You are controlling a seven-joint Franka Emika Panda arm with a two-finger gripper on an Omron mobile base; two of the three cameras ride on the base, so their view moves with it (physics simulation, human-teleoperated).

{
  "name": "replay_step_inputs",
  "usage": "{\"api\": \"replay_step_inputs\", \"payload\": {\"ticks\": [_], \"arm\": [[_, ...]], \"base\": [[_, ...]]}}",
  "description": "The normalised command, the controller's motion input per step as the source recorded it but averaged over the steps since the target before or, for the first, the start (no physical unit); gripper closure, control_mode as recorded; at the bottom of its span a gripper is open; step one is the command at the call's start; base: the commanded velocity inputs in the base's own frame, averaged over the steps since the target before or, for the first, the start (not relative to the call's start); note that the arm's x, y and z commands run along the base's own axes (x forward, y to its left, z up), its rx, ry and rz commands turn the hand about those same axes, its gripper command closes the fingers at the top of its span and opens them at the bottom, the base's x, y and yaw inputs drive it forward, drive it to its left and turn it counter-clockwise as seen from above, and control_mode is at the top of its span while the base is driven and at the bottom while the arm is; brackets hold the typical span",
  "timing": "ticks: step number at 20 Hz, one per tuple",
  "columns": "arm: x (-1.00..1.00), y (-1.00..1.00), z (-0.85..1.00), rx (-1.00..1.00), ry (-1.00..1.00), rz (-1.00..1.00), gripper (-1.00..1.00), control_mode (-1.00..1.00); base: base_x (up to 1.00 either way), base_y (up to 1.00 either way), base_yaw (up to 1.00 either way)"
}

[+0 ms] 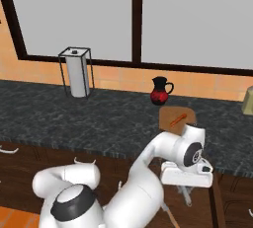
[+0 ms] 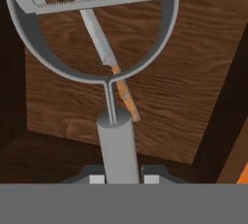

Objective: Place the appropriate cutting tool for cutting the carrot skin on the cutting board.

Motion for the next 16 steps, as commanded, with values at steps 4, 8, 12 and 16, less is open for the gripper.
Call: {"api": "replay_step_inputs", "payload": {"ticks": [4, 8, 12, 16], "arm": [[0.08, 0.47, 1.00, -0.03, 0.00, 0.00, 1.00, -1.00], [0.36, 0.56, 0.88, -0.07, 0.00, -0.04, 1.00, -1.00], [0.29, 0.46, 0.77, -0.02, -0.03, -0.13, 1.00, -1.00], [0.49, -0.07, 0.35, 0.00, 0.00, -0.12, 1.00, -1.00]], "base": [[0.00, 0.00, 0.00], [0.00, 0.00, 0.00], [0.00, 0.00, 0.00], [0.00, 0.00, 0.00]]}}
